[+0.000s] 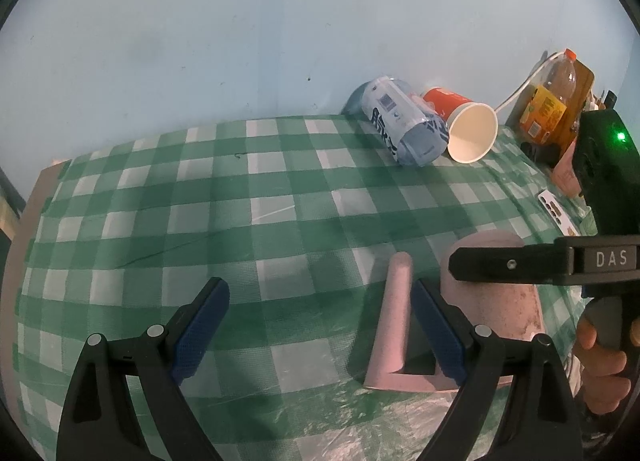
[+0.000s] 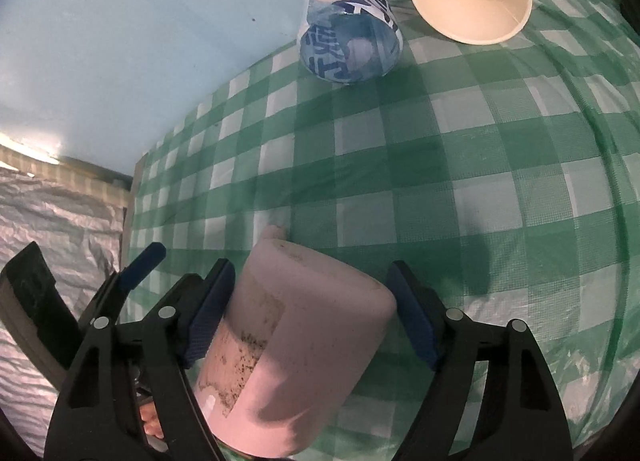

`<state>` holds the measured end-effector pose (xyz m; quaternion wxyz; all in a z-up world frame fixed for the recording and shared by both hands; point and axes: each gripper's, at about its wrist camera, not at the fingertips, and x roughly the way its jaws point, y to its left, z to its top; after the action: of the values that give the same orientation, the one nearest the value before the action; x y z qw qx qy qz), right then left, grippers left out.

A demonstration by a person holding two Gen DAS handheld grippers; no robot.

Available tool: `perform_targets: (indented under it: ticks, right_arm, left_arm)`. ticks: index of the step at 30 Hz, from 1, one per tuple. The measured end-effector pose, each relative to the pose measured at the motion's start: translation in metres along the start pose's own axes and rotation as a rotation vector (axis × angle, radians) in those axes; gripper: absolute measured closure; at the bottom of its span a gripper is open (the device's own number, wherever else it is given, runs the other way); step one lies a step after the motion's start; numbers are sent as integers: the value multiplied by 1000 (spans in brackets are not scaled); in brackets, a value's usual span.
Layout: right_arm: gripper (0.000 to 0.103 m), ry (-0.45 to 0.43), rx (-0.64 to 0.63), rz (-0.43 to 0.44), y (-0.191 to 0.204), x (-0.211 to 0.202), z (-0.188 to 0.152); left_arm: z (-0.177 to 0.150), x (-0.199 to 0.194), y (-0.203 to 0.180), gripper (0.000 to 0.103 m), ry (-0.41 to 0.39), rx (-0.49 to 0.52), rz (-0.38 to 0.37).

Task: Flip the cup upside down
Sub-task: 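Turn the pink mug so its open rim faces the table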

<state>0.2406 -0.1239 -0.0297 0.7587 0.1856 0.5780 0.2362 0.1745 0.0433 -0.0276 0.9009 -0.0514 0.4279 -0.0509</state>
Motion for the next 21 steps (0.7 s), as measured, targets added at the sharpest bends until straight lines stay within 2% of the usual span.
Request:
perform_targets:
  ticks: [5, 13, 21]
  right_arm:
    - [26, -100, -116, -22, 15, -21, -12]
    - [27, -318, -368, -147, 52, -56, -40]
    - [28, -537, -555, -376, 80, -68, -58]
  left_arm:
    - [-3, -3, 2, 10, -6, -5, -6]
    - [-13, -16, -1, 10, -28, 1, -17]
    - [-26, -26, -3, 10, -58, 17, -5]
